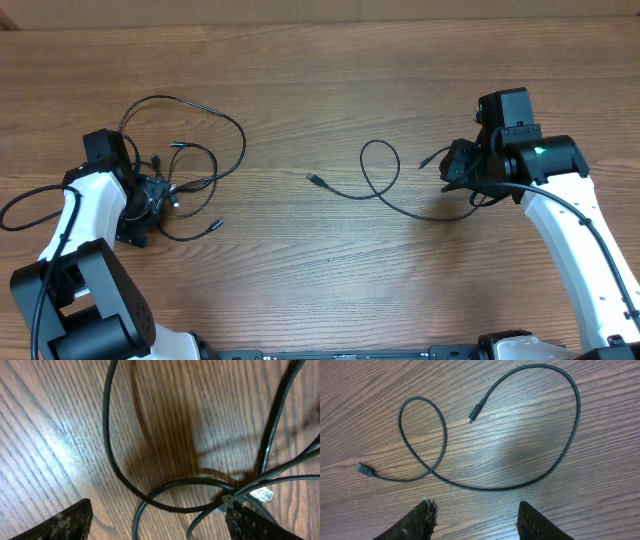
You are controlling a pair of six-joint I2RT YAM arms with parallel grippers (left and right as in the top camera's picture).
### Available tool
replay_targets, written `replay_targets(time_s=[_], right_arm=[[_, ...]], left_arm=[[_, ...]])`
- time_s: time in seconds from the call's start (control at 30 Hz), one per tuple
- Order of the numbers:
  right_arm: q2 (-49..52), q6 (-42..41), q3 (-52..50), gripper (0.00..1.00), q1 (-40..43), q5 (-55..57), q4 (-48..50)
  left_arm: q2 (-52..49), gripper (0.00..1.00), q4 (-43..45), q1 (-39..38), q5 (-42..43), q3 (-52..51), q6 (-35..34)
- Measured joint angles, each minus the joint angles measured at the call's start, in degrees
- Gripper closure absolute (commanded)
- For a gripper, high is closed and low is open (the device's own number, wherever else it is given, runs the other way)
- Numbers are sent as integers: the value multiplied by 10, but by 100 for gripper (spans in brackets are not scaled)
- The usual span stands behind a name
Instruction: Untangle cables
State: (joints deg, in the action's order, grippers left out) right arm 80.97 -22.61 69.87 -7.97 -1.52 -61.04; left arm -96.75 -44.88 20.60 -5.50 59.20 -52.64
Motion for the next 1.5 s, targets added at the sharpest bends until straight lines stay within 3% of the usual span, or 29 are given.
replay_targets(time_s=[0.6, 0.7, 0.73, 0.87, 1.07, 1.23, 1.5], right_arm=[[0, 0, 0, 49, 0, 0, 0], [0, 0, 0, 49, 0, 0, 0], [0, 0, 0, 49, 0, 0, 0], [0, 0, 0, 49, 0, 0, 0], [0, 0, 0, 49, 0, 0, 0], [0, 0, 0, 49, 0, 0, 0], [0, 0, 0, 49, 0, 0, 0]], left_arm=[[0, 15, 34, 0, -63, -30, -2], [0, 15, 49, 0, -55, -30, 1], [0, 21, 56, 0, -49, -30, 3], [0, 24, 122, 0, 13, -32, 57], [5, 23, 118, 0, 55, -23, 92], [30, 28, 115, 0, 64, -6, 98], [57, 26, 99, 0, 64, 5, 109]])
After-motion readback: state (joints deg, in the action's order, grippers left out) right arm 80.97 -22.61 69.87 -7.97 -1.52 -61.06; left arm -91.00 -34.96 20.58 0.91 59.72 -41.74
